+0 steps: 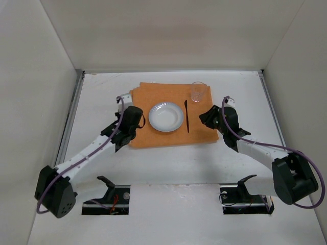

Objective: Set the dinner table for one person

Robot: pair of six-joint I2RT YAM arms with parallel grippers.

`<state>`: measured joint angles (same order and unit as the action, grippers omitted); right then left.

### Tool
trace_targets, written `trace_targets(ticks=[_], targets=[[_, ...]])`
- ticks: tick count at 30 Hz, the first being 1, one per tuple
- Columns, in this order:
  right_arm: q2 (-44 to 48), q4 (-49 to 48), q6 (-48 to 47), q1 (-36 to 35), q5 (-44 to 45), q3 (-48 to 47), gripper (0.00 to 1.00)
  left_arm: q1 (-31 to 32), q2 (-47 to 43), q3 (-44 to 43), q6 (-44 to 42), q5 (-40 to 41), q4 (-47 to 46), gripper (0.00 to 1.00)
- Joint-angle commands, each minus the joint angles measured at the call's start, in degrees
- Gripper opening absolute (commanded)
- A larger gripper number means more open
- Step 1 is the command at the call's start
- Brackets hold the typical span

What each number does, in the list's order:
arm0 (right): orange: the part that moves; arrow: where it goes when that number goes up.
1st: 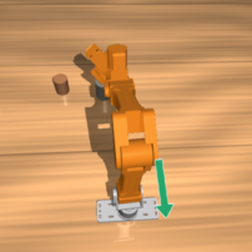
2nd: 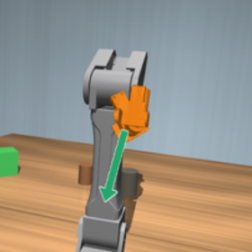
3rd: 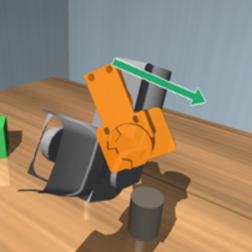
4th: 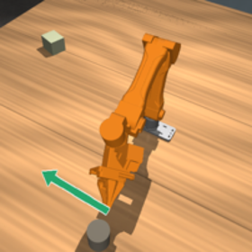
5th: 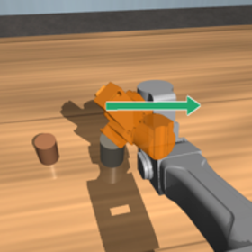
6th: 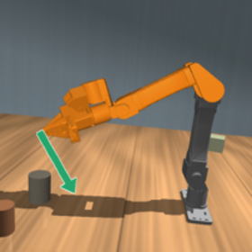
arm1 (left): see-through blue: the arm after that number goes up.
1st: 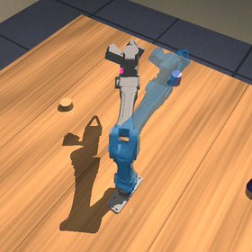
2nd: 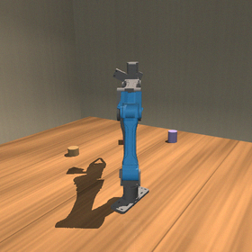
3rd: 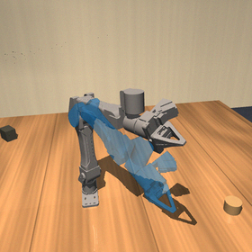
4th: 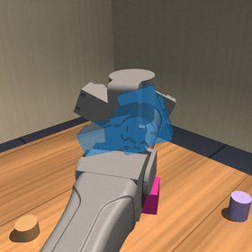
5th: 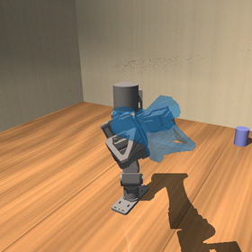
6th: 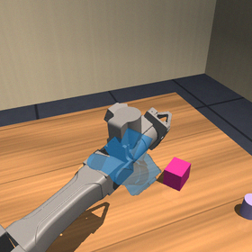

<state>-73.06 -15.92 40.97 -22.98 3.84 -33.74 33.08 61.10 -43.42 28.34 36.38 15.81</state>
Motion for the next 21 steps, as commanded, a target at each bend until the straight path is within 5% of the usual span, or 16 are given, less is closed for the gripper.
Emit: trace_targets(ticks=[1,11,21], targets=[[0.0,-3.1,0.2,-0.4,0.1,-0.2,0.33,3.0,6.8,-5.7,-11.4,0.9,-5.7,0.04],[0.8,-4.0,0.2,-0.2,0.5,0.4,0.33,1.7,28.4,-17.9,-21.9,-5.3,-12.0,0.05],[0.1,-4.0,0.2,-0.5,0.5,0.2,0.35,-0.3,36.8,-19.3,-21.0,-4.9,-13.7,0.06]])
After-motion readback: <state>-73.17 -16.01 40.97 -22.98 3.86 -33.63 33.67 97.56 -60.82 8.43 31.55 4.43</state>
